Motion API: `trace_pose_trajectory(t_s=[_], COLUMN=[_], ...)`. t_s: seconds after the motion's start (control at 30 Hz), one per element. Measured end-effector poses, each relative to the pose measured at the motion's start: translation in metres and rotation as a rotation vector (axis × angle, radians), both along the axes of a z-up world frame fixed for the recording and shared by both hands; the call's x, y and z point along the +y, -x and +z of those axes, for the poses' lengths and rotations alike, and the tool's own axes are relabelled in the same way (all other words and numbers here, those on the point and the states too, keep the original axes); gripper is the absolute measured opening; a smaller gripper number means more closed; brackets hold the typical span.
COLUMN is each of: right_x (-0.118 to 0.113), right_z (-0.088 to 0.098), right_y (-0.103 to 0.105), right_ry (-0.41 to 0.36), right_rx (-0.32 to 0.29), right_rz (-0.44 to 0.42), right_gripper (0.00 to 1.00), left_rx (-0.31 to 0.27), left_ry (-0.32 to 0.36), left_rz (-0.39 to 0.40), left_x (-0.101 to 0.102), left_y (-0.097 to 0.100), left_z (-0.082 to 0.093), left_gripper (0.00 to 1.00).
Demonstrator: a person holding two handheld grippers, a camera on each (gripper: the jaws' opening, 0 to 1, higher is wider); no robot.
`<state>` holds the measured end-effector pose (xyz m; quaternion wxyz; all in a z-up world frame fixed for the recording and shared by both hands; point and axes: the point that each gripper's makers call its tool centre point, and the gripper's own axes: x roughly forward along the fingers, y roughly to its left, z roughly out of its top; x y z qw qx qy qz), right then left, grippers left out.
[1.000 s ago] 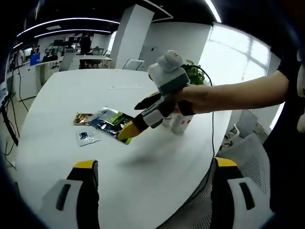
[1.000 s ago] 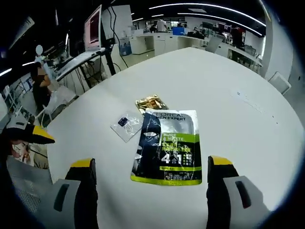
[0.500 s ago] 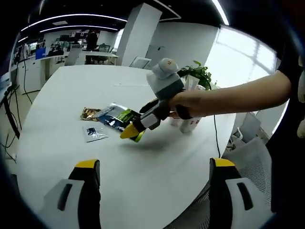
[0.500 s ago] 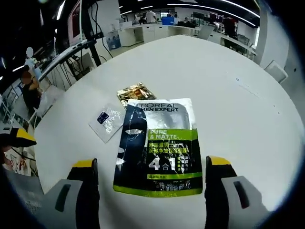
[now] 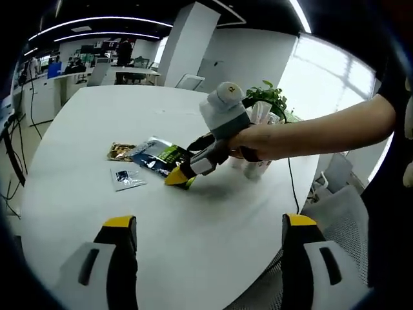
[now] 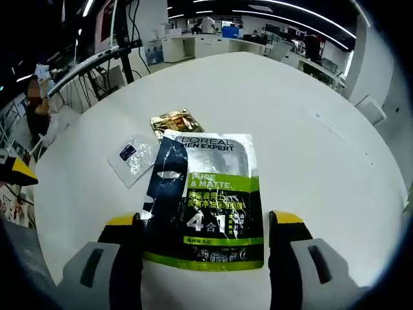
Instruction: Arrange the skincare products in the storage area until every visible bottle or jar stands upright without overlapping.
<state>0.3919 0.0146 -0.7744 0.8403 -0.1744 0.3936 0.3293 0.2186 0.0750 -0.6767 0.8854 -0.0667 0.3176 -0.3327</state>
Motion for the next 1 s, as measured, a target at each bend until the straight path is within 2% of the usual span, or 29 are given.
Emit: trace_pose_trajectory(t_s=[0.1,0.3,0.37,0.4,0.43,0.47,0.57,0.63,0.83,1.0], right_x=[-0.001,0.001,0.004,0.004,0.009,0.008,0.012,0.011,0.009,0.009], right_z=[0.001,0.001,0.002,0.004,0.008,0.011,0.010,0.012,0.015,0.027], right_y=[0.001,0.002,0.005,0.008,0.008,0.010,0.018,0.019,0.033,0.044], right_ry=[-0.001,0.009,0.010,0.010,-0.002,0.001,0.001,0.019,-0.039,-0.086], right_rx=[-0.004,-0.006,-0.004,-0.004,-0.025,-0.030,-0.046,-0.051,-0.026,-0.069], right_rz=[-0.005,-0.001,0.019,0.021,0.044,0.038,0.057,0.062,0.062,0.085], right_gripper=[0.75,0.70,0.61,0.53,0.39,0.30,0.16,0.10,0.04,0.03], left_rx=[-0.001,-0.002,-0.001,0.000,0.002,0.002,-0.003,-0.009,-0.025,-0.032], left_ry=[-0.001,-0.008,-0.007,-0.007,-0.006,-0.005,-0.005,-0.002,0.030,0.057], left_rz=[0.002,0.007,0.011,0.013,0.013,0.014,0.011,0.012,0.030,0.042], left_x=[0.000,0.004,0.004,0.005,0.005,0.005,0.004,0.003,0.005,0.003], left_y=[0.000,0.002,0.003,0.004,0.004,0.004,0.005,0.005,0.002,0.000], left_z=[0.000,0.000,0.001,0.000,0.000,0.000,0.002,0.006,0.016,0.024], left_gripper=[0.86,0.85,0.85,0.85,0.85,0.85,0.85,0.85,0.84,0.84])
